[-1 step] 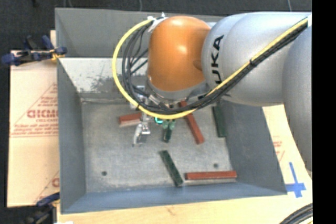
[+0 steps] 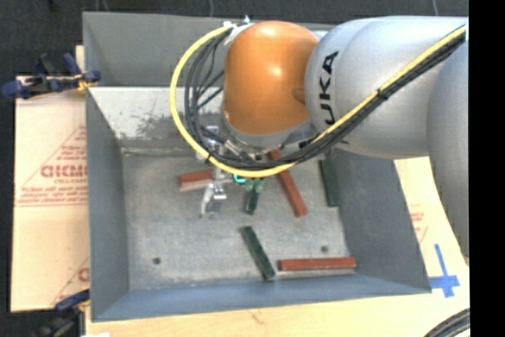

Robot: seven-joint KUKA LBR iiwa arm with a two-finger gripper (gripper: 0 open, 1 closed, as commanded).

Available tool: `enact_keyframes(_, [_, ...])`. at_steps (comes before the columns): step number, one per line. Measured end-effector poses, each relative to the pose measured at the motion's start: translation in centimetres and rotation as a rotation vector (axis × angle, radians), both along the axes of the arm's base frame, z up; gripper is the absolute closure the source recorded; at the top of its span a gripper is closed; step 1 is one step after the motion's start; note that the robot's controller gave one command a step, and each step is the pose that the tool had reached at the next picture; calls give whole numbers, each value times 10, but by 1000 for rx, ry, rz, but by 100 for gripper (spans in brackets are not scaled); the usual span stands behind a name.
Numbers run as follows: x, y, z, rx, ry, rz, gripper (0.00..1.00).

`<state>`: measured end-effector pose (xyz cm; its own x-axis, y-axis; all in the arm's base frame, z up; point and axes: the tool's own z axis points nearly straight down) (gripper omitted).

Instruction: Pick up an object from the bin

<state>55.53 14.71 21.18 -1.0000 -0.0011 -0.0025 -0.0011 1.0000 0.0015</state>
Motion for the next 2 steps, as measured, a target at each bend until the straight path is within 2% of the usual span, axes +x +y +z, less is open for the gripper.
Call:
enact_keyframes(1, [37,-17,-49,1,-10,19,0])
enact_keyframes(2, [46,-16,-112,-2,-6,106,0])
